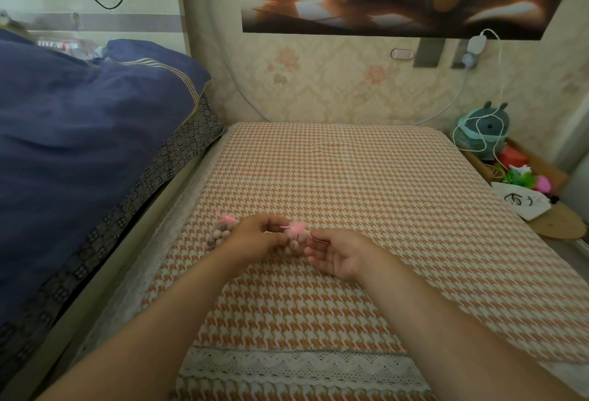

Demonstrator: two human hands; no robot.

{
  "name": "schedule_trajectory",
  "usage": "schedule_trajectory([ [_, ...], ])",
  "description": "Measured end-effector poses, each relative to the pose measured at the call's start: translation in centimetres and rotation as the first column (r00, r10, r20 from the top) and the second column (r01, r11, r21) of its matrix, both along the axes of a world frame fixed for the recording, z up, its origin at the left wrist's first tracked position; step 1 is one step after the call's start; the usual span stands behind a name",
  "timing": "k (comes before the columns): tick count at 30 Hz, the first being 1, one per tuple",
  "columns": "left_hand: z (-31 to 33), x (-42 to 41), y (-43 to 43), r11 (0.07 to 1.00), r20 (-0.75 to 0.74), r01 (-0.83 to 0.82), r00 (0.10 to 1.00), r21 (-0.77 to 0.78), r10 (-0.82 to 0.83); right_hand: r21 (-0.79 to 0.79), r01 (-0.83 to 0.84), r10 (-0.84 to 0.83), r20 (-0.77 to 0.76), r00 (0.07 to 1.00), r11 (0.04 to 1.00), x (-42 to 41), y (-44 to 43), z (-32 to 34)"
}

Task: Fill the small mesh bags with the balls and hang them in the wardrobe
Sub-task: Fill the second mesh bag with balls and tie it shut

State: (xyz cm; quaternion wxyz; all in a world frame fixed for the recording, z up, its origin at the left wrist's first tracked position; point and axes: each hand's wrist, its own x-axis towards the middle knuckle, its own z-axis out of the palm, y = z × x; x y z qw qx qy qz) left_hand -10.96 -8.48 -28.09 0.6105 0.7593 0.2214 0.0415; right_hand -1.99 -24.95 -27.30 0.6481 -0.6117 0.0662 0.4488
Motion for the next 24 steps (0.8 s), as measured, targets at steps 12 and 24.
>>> schedule_trajectory([
  [12,-0.8,0.7,-0.6,0.991,-0.041,-0.132,0.990,0.032,0.134,-0.429,0.030,0.271,0.623,0.734,0.903,-0.6,-1.4,0.1],
  [24,0.0,-0.1,-2.1,0.859,0.094,-0.115,0.993,0.500,0.078,-0.633,0.211,0.652,0.757,-0.032,0.745,-1.5,-1.3,0.5],
])
